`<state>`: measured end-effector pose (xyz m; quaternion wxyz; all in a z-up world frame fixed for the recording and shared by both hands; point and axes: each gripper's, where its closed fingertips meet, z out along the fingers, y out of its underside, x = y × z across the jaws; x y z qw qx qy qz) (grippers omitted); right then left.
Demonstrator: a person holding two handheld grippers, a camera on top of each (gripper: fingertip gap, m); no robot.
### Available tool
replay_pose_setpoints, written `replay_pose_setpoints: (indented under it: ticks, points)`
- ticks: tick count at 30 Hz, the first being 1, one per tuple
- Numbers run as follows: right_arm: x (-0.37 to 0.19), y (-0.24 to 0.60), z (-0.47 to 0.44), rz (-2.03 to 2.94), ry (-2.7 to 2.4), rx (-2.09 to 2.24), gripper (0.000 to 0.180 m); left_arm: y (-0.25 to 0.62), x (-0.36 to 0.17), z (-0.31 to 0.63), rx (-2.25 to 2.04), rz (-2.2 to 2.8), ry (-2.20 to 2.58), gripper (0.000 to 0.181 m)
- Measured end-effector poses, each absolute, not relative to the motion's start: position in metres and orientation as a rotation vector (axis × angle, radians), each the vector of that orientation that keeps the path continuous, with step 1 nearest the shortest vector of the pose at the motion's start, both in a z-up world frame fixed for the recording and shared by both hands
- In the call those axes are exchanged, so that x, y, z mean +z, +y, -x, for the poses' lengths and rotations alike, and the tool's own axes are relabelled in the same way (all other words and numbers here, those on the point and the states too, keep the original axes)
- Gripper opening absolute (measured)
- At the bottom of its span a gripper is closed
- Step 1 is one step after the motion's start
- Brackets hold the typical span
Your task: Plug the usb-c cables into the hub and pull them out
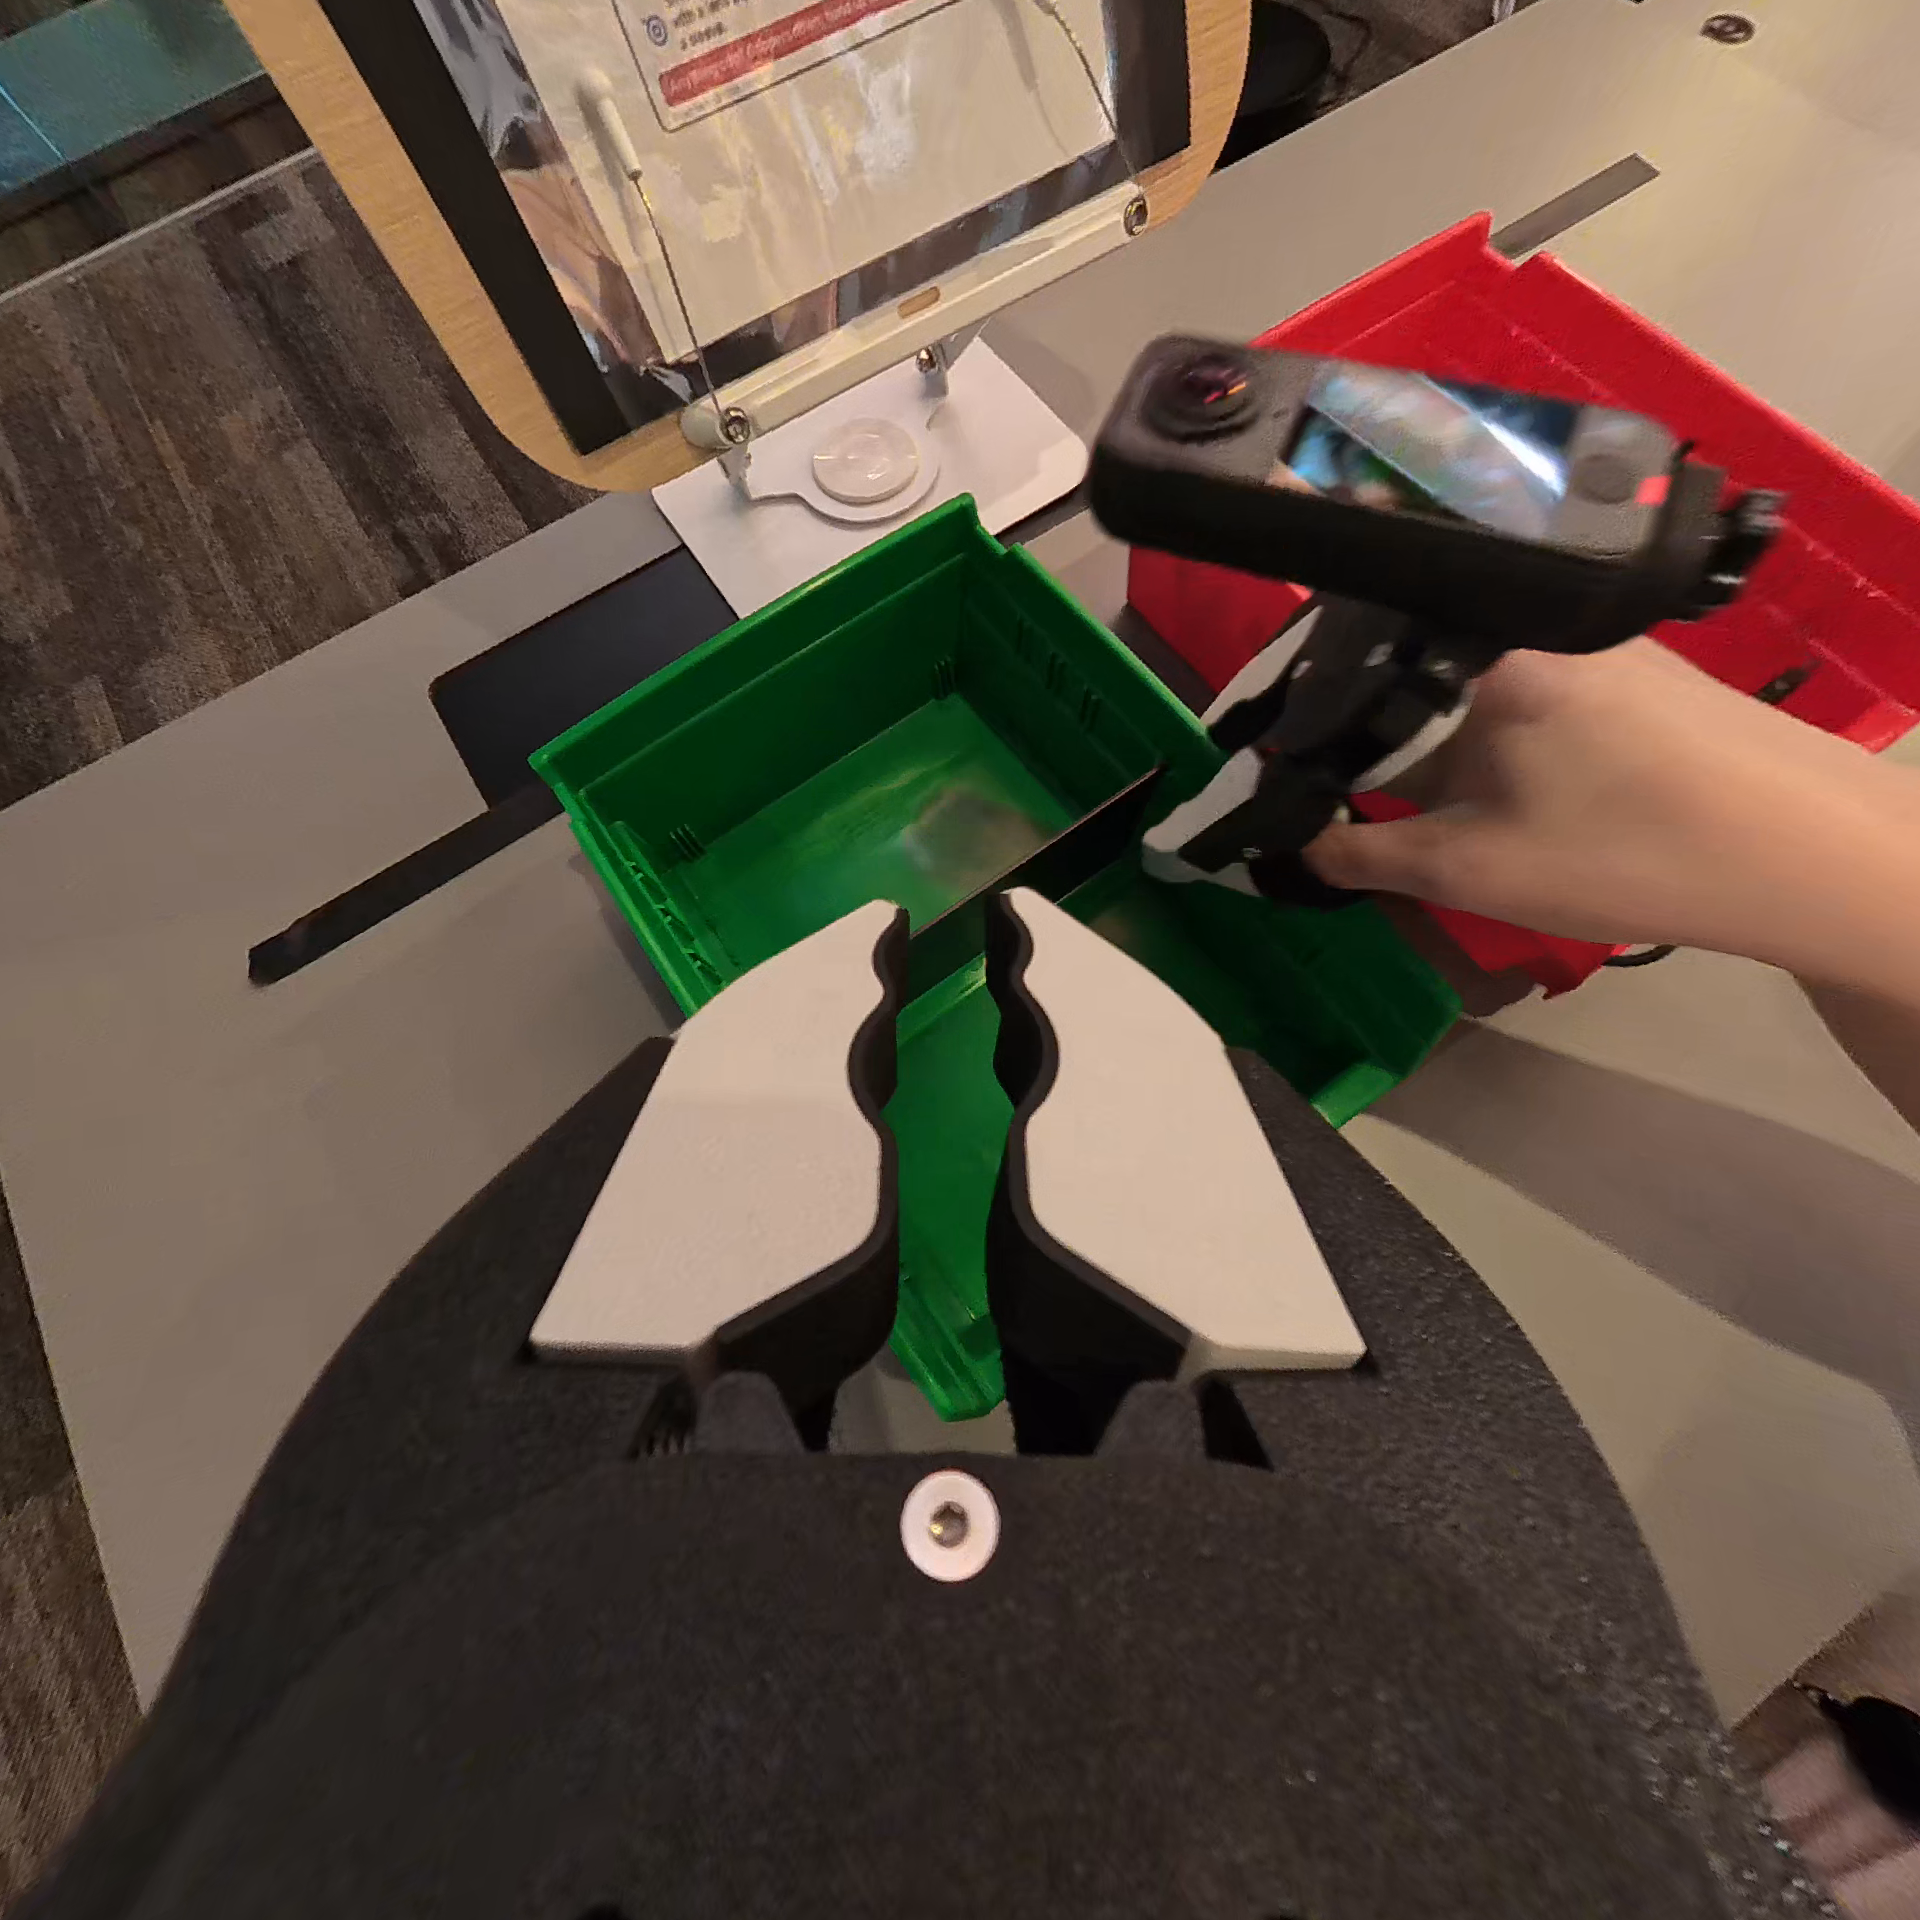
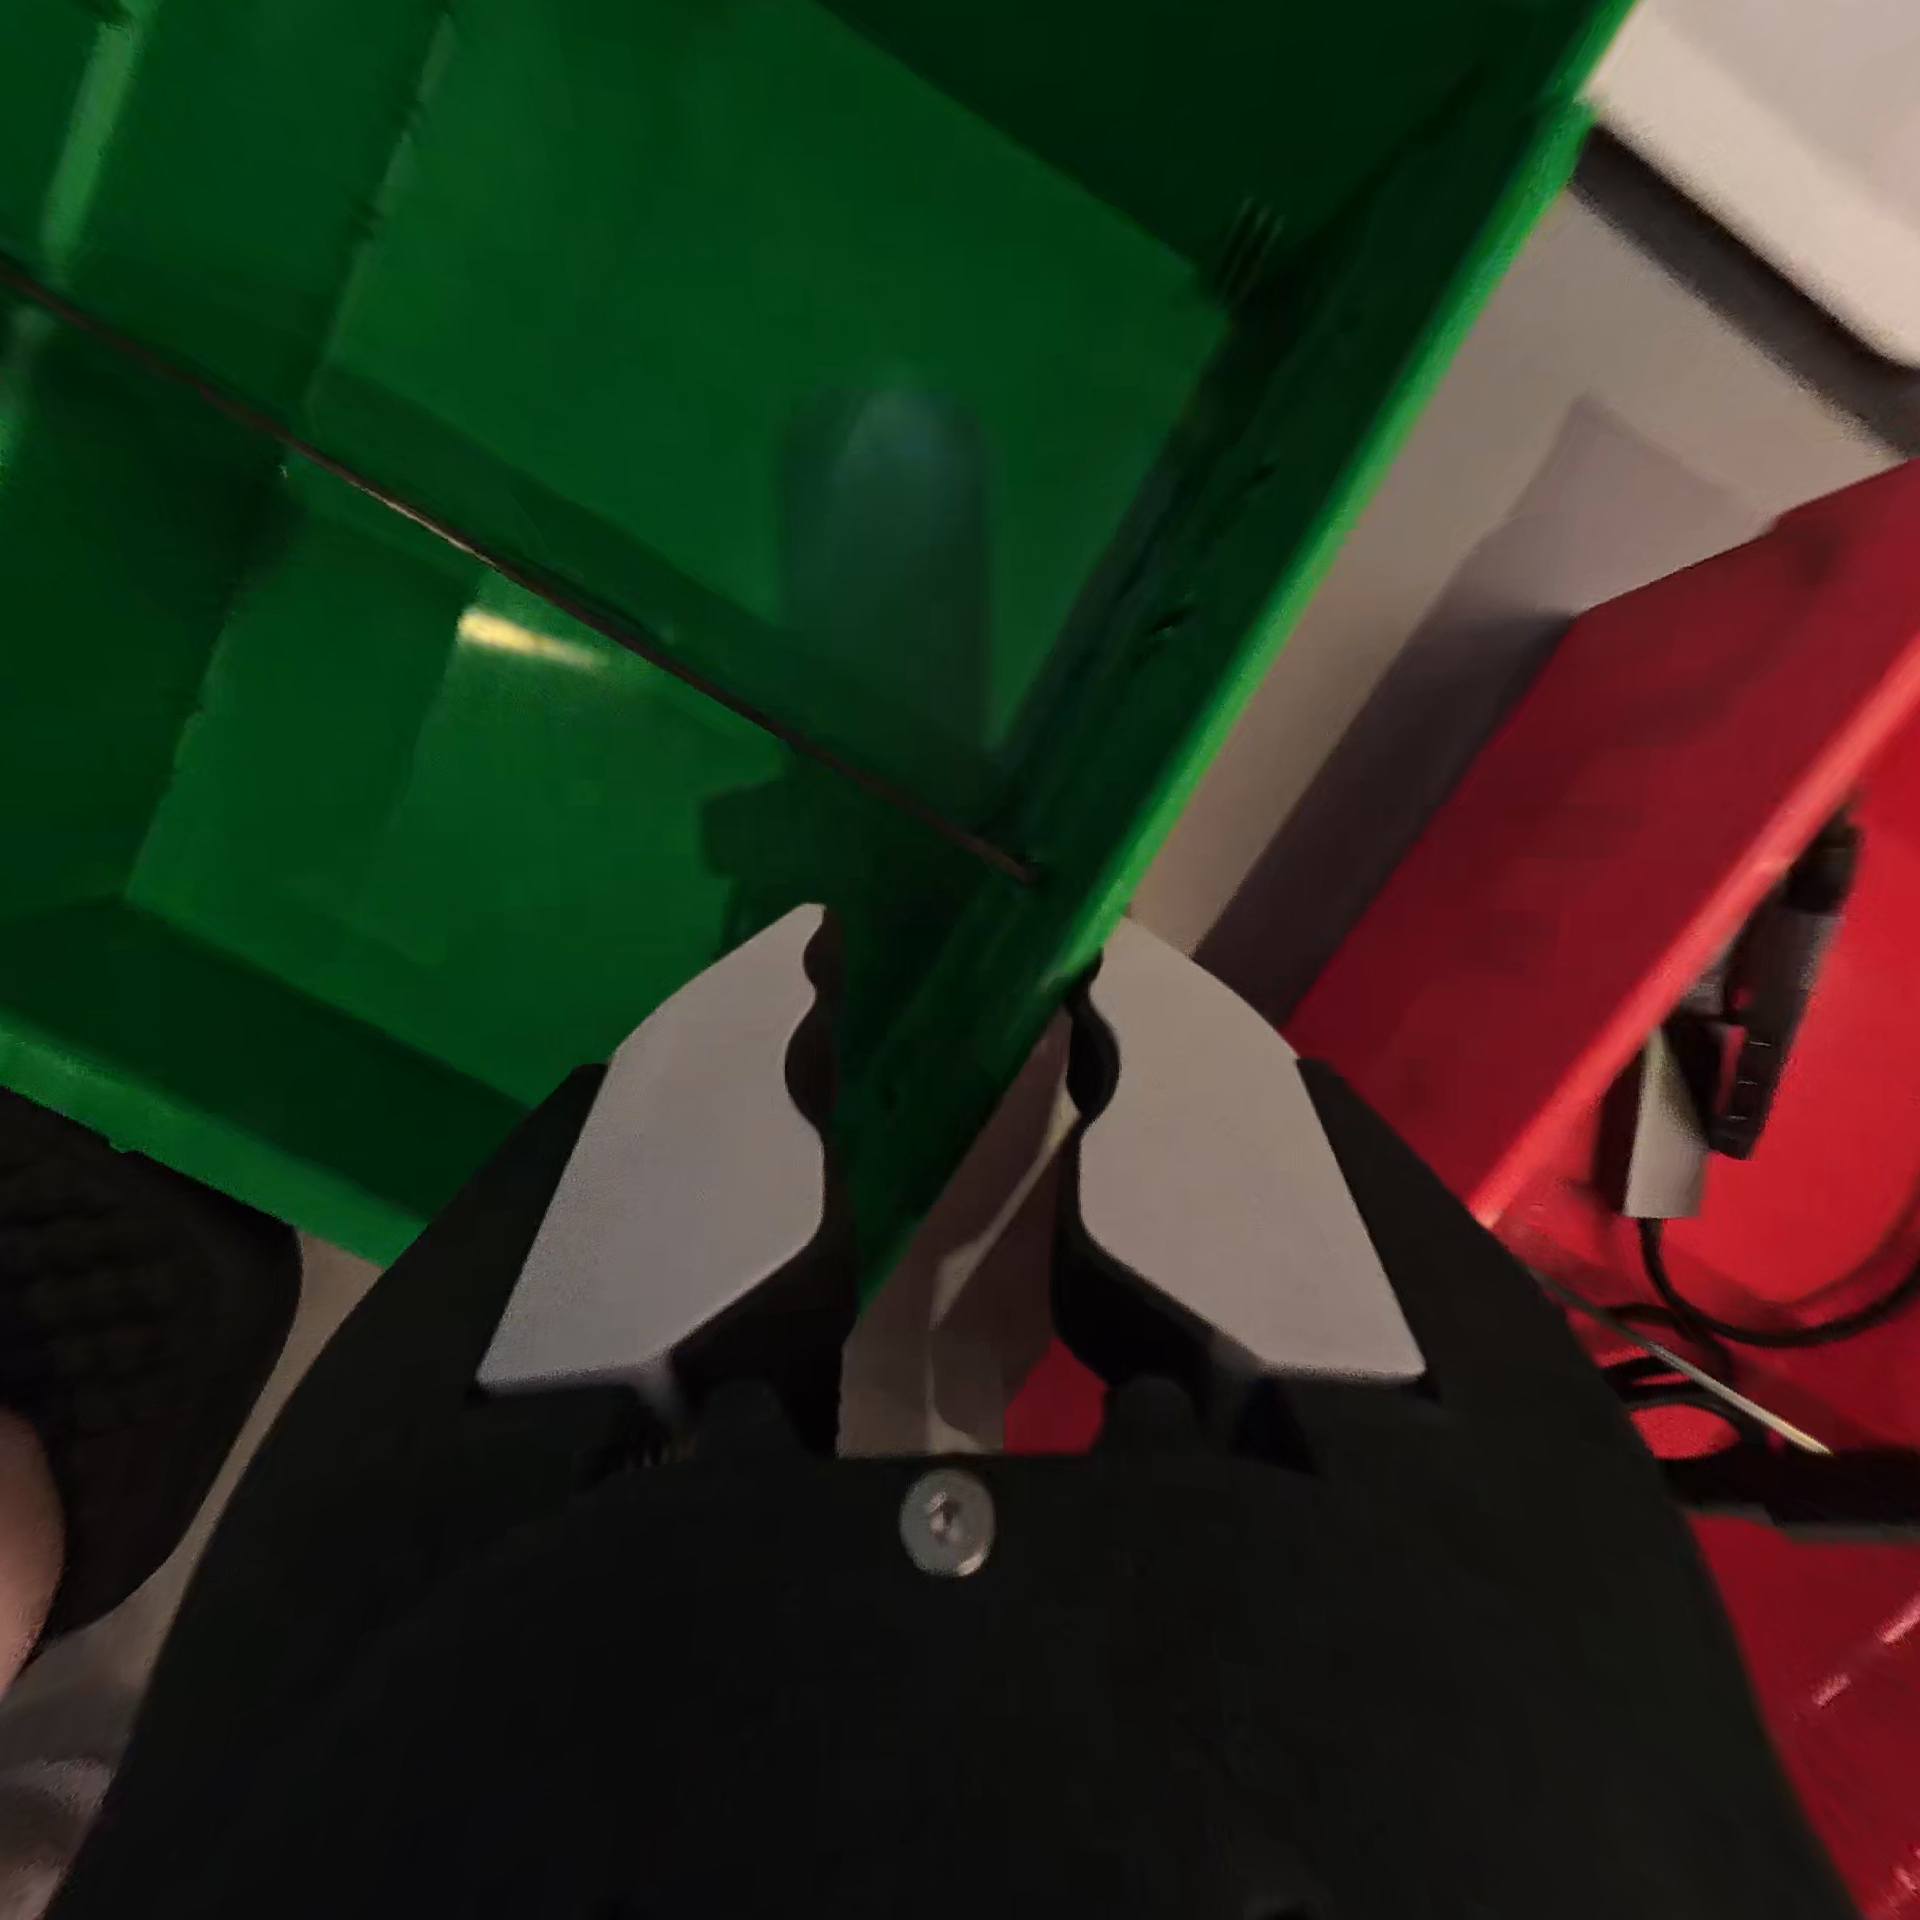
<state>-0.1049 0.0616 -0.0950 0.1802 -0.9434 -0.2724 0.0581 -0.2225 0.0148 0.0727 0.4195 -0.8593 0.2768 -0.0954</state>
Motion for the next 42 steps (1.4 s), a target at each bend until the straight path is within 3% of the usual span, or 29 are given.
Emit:
replay_pose_setpoints:
  ticks: [1,11,15,21,34,38,42]
  points:
    - [-0.102,0.062,0.104,2.706,-0.777,0.141,0.047,0.013,0.074,0.222,-0.243,2.149,0.698,0.013]
    - [-0.131,0.065,0.085,2.899,-0.707,0.010,0.039,0.005,0.078,0.222,-0.284,2.119,0.726,0.013]
    - [-0.135,0.063,0.098,2.943,-0.578,0.314,0.010,0.002,0.082,0.222,-0.312,2.094,0.726,0.012]
    - [-0.136,0.064,0.093,2.975,-0.621,0.307,0.007,0.001,0.088,0.222,-0.331,2.065,0.719,0.012]
    - [-0.033,0.057,0.090,2.928,-0.754,0.573,0.007,-0.042,0.179,0.224,-0.541,1.611,0.536,0.007]
    - [0.022,0.062,0.048,2.840,-0.672,0.679,0.006,-0.045,0.183,0.230,-0.571,1.583,0.462,0.030]
    - [0.067,0.068,-0.041,2.770,-0.463,0.688,0.006,-0.032,0.148,0.210,-0.628,1.749,0.567,0.054]
